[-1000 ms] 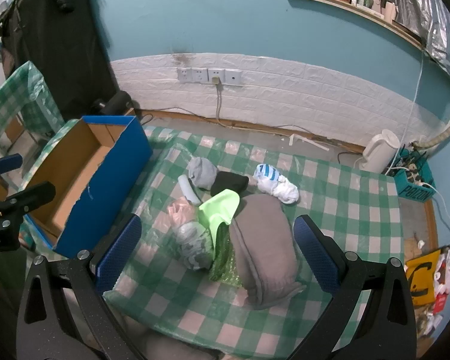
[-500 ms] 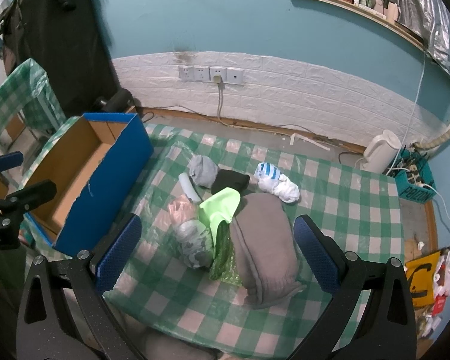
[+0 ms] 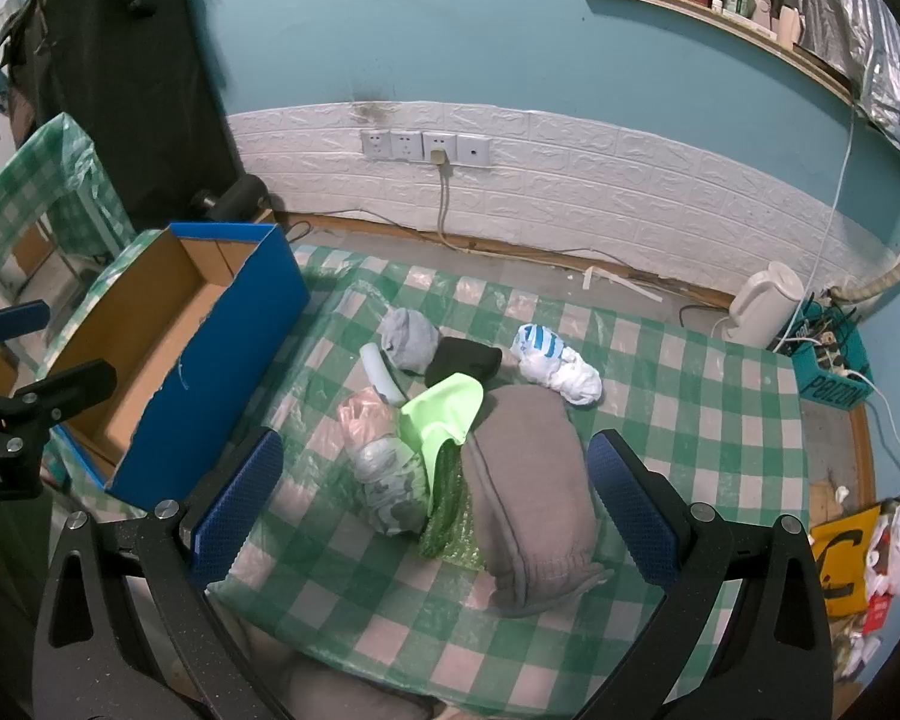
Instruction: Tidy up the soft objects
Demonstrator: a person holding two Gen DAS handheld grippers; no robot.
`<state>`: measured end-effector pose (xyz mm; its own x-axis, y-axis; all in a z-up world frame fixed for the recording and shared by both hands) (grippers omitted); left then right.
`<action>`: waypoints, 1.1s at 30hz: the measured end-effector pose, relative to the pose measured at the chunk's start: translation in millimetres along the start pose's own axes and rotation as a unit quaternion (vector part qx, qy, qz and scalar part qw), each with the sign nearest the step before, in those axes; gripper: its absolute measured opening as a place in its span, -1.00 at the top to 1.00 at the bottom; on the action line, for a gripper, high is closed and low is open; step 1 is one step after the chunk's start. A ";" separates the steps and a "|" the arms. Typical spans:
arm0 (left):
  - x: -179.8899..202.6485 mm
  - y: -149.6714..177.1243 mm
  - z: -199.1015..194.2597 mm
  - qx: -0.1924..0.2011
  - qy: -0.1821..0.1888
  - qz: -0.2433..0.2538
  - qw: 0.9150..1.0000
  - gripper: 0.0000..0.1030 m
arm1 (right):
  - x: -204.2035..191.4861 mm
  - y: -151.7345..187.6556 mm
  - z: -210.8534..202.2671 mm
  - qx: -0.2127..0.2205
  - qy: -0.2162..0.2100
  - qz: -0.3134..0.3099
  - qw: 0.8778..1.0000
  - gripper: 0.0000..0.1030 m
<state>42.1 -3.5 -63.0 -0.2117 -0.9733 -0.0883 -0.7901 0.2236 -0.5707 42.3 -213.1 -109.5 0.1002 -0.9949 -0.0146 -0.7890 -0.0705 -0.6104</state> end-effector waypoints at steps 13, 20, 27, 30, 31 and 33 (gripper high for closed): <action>4.7 7.6 2.6 -0.007 0.000 -0.001 1.000 -0.98 | 0.5 1.5 0.5 -0.001 0.000 0.001 1.000 -0.96; 4.9 7.2 3.3 -0.010 0.001 0.001 1.000 -0.98 | 0.7 1.4 0.6 -0.001 0.001 0.000 1.000 -0.96; 5.9 7.8 3.6 -0.011 0.001 0.001 1.000 -0.98 | -0.6 3.8 0.7 -0.004 0.001 0.001 1.000 -0.96; 6.8 7.8 4.6 -0.013 0.002 0.003 1.000 -0.98 | -0.1 7.1 0.9 -0.006 0.002 0.001 1.000 -0.96; 8.0 7.3 5.2 -0.014 0.002 0.003 1.000 -0.98 | 0.5 8.1 1.0 -0.006 0.002 0.001 1.000 -0.96; 9.5 8.2 6.1 -0.016 0.002 0.004 1.000 -0.98 | 1.6 9.3 1.9 -0.008 0.003 0.001 1.000 -0.96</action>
Point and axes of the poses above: each gripper's, at about its wrist camera, not at the fingertips, and z roughly the way its jaws point, x to its right, y to its underside, the point moved 8 cm from there along z, roughly the way its jaws point, and after that the axes turned 2 degrees about -x, right-handed, at the moved point
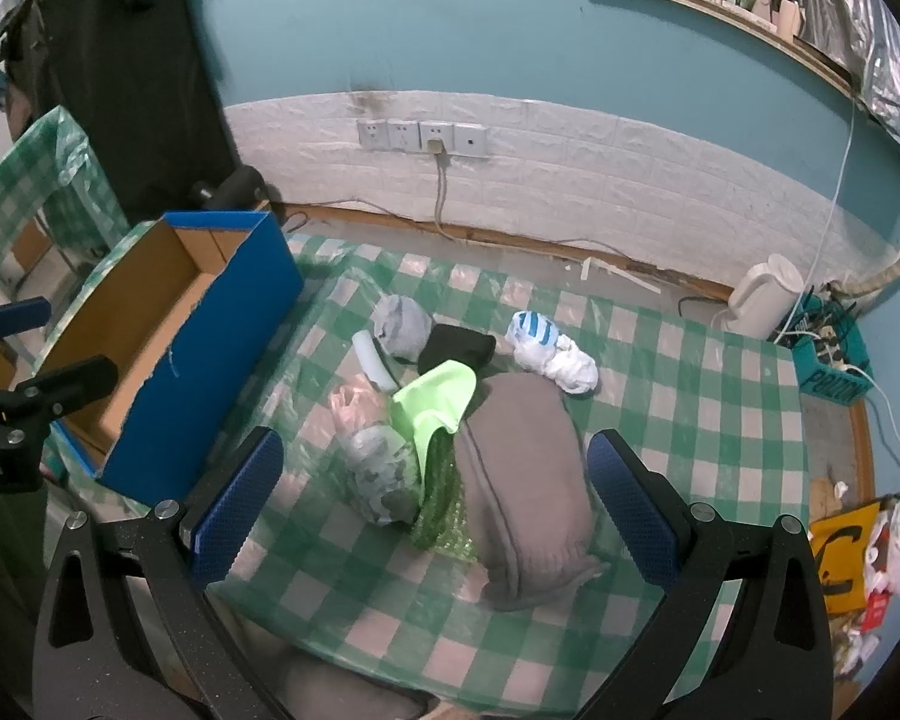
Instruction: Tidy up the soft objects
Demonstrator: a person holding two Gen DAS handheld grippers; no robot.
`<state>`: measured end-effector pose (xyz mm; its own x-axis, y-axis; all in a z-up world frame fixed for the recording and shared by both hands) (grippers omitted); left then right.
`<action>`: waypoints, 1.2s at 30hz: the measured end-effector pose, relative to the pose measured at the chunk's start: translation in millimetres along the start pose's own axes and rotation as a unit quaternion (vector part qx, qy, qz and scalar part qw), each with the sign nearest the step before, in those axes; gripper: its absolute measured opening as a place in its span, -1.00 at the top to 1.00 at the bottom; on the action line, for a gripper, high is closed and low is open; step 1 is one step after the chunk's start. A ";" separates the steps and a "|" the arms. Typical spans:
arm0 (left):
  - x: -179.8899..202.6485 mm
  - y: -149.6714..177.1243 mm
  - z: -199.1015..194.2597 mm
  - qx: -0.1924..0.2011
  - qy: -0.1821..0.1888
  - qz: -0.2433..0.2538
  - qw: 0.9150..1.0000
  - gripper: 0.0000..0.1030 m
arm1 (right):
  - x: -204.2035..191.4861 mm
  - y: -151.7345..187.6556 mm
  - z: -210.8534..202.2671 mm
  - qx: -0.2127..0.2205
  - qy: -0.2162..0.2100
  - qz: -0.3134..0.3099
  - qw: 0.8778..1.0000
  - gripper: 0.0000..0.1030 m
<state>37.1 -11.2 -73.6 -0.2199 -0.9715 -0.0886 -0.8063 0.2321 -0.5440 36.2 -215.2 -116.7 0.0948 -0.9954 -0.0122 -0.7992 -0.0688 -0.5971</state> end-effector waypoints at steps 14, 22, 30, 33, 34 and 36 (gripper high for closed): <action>10.9 -3.9 13.6 -0.022 0.016 0.006 1.000 -0.98 | 14.7 5.1 16.5 -0.020 0.015 -0.011 1.000 -0.96; 31.4 5.8 44.1 -0.069 0.035 0.011 0.997 -0.98 | 35.3 16.8 47.1 -0.065 0.023 0.002 0.998 -0.96; 46.9 15.1 71.7 -0.115 0.039 0.008 0.993 -0.98 | 55.5 24.7 80.6 -0.109 0.036 0.008 0.993 -0.96; 51.2 16.3 79.3 -0.125 0.043 0.006 0.991 -0.97 | 58.0 30.0 91.9 -0.125 0.043 0.001 0.991 -0.96; 52.9 17.0 82.8 -0.130 0.046 0.006 0.990 -0.97 | 59.1 32.4 96.0 -0.133 0.044 0.002 0.990 -0.96; 57.6 18.0 90.5 -0.142 0.055 0.003 0.988 -0.98 | 60.2 36.4 103.0 -0.145 0.043 0.004 0.988 -0.96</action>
Point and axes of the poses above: each gripper's, at about its wrist camera, not at the fingertips, and z roughly the way its jaws point, x to its right, y to its underside, the point moved 8 cm from there along z, roughly the way its jaws point, and after that the axes turned 2 degrees about -x, right-handed, at the moved point
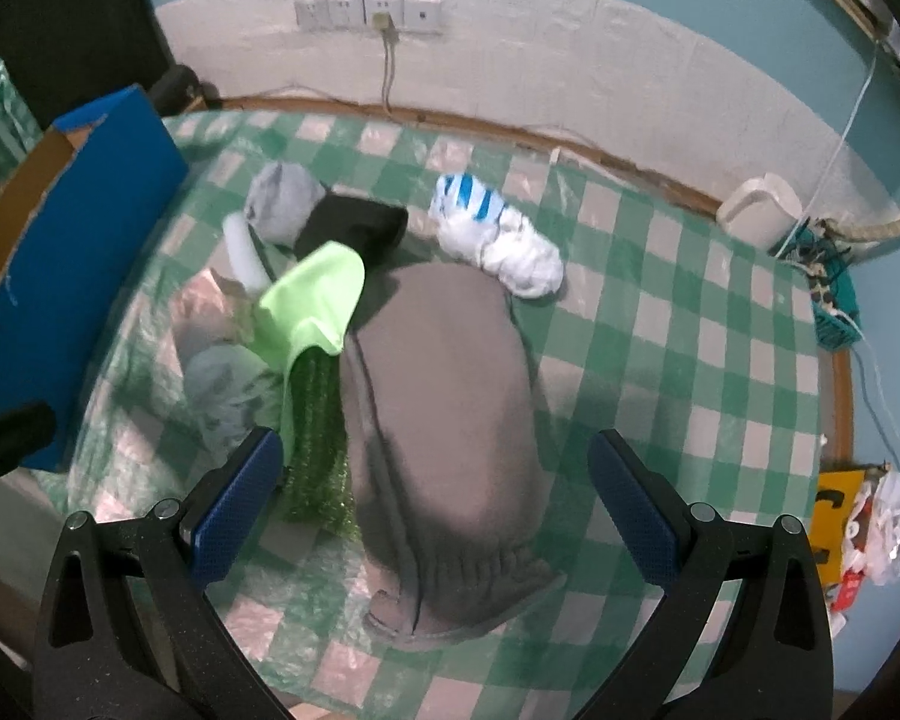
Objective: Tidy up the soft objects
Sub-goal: 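Grasp the grey towel with the right tool while the left tool grasps the pink-grey sock bundle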
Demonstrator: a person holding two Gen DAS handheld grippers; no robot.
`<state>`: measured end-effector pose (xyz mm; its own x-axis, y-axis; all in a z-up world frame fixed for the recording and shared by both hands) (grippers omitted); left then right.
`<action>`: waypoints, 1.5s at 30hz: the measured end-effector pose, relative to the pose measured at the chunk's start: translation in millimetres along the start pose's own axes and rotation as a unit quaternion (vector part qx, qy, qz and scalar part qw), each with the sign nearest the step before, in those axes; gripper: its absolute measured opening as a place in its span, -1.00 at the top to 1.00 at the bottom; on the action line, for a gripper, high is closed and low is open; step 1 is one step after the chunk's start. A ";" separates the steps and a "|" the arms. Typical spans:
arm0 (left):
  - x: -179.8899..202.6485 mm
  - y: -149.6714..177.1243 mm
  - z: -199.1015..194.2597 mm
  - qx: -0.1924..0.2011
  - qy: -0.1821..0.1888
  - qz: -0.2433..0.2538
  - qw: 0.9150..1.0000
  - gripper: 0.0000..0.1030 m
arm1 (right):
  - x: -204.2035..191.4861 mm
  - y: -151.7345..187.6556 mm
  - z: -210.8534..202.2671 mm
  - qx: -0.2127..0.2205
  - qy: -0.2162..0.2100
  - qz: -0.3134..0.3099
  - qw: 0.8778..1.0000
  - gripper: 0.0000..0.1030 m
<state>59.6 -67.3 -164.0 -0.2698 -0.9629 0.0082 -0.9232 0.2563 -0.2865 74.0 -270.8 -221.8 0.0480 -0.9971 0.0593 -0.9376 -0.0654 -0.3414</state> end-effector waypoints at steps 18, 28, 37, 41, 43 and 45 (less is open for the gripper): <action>18.9 -14.1 69.6 -0.074 0.025 -0.053 0.996 -0.98 | 16.6 19.2 50.6 -0.053 0.018 -0.004 0.998 -0.88; 24.7 -16.2 97.2 -0.105 0.030 -0.066 0.992 -0.98 | 11.2 24.5 51.1 -0.062 -0.073 0.016 0.995 0.42; 31.1 -19.6 99.4 -0.104 0.031 -0.065 0.992 -0.97 | 35.5 36.2 30.0 -0.060 -0.066 0.052 0.995 0.52; 40.0 -26.3 100.8 -0.103 0.033 -0.065 0.992 -0.98 | 57.7 39.5 17.8 -0.046 -0.080 0.089 0.992 0.52; 46.3 -25.1 103.7 -0.104 0.034 -0.065 0.992 -0.98 | 63.0 40.2 14.6 -0.039 -0.078 0.097 0.991 0.52; 51.5 -27.6 107.5 -0.106 0.036 -0.065 0.992 -0.97 | 67.8 41.2 14.6 -0.038 -0.072 0.103 0.991 0.52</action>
Point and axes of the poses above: each gripper's, at about its wrist camera, not at the fingertips, and z roughly the way its jaws point, x to its right, y to its underside, the point moved 8 cm from there along z, roughly the way its jaws point, and after that the axes turned 2 degrees about -x, right-handed, at the moved point
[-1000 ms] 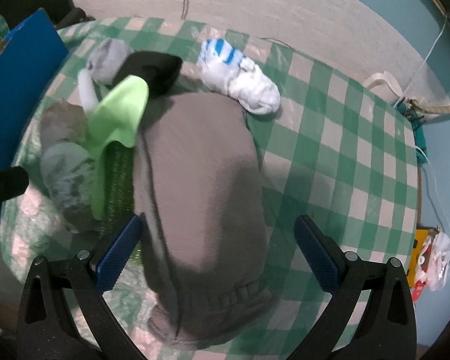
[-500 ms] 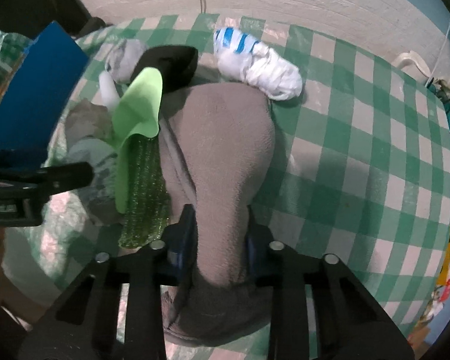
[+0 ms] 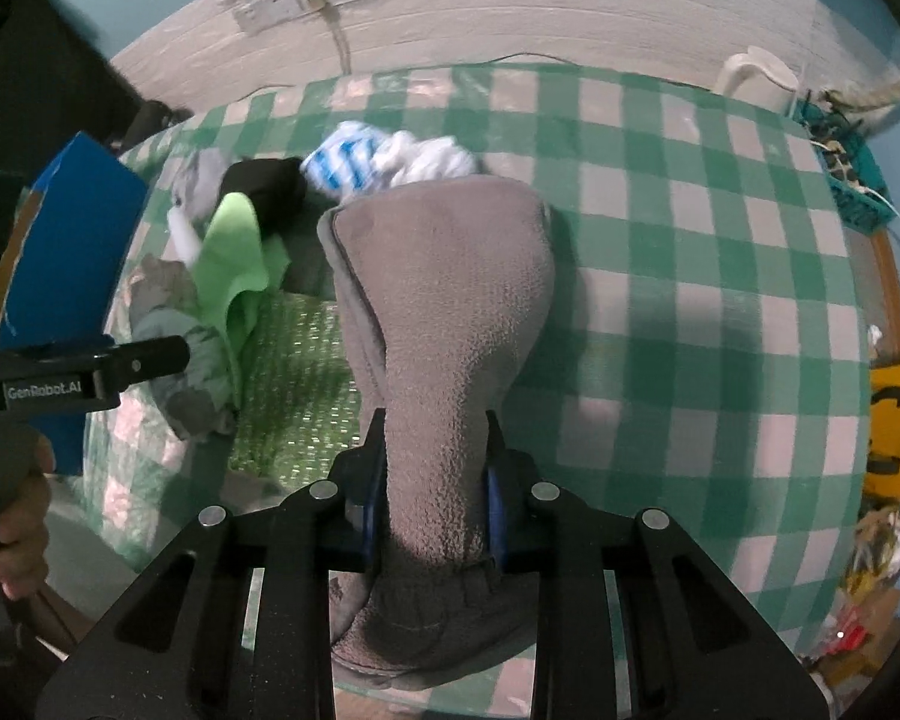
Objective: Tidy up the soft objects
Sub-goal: 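Grasp the grey towel with the right tool while the left tool grasps the pink-grey sock bundle, then carry the grey towel and sock bundle into the cardboard box with both tools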
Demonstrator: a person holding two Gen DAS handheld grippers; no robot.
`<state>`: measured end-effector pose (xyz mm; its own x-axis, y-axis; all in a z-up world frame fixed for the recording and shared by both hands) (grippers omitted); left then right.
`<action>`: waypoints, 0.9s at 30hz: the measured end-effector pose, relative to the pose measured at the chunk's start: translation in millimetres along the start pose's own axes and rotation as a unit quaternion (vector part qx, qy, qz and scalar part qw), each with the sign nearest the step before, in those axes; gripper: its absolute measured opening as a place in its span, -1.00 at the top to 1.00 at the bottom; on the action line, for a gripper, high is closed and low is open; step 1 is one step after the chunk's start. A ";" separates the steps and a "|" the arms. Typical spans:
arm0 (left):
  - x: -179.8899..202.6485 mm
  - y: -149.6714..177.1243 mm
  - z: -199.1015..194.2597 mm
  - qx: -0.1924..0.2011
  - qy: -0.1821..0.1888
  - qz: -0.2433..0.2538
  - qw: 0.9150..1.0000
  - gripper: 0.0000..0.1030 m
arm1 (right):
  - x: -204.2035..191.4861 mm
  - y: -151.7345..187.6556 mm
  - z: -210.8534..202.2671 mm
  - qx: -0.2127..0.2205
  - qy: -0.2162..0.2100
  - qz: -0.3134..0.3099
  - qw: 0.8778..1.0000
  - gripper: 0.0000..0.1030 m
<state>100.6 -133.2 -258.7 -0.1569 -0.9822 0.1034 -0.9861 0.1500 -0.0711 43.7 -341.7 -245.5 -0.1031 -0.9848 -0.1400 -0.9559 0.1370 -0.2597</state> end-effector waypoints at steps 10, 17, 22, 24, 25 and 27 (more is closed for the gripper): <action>13.5 -6.9 16.5 -0.007 0.014 0.008 1.000 -0.19 | 18.1 4.5 13.2 -0.016 0.015 0.016 1.000 0.51; 19.0 -9.7 10.2 0.017 0.023 0.028 0.999 0.21 | 9.2 0.4 12.2 -0.010 0.016 0.005 1.000 0.51; 22.5 -6.6 5.3 0.029 0.016 0.051 0.998 0.27 | 1.8 -2.4 5.1 -0.001 0.013 -0.003 1.000 0.51; 21.1 -5.3 2.3 0.032 0.014 0.059 0.998 0.30 | -1.6 -3.6 1.9 0.004 0.011 -0.005 1.000 0.51; 20.4 -5.2 0.8 0.033 0.010 0.065 0.997 0.31 | -4.3 -3.9 0.1 0.007 0.010 -0.008 1.000 0.51; 18.5 -2.5 -3.1 0.035 -0.001 0.074 0.997 0.33 | -7.7 -4.4 -2.3 0.010 0.009 -0.012 1.000 0.51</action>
<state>100.0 -151.4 -253.5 -0.2998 -0.9502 0.0855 -0.9461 0.2847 -0.1542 48.0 -334.9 -241.1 -0.0844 -0.9897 -0.1161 -0.9524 0.1144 -0.2826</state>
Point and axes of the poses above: each gripper's, at about its wrist camera, not at the fingertips, and z roughly the way its jaws point, x to its right, y to its underside, the point moved 8 cm from there along z, roughly the way its jaws point, and after that the axes turned 2 degrees about -x, right-handed, at the moved point
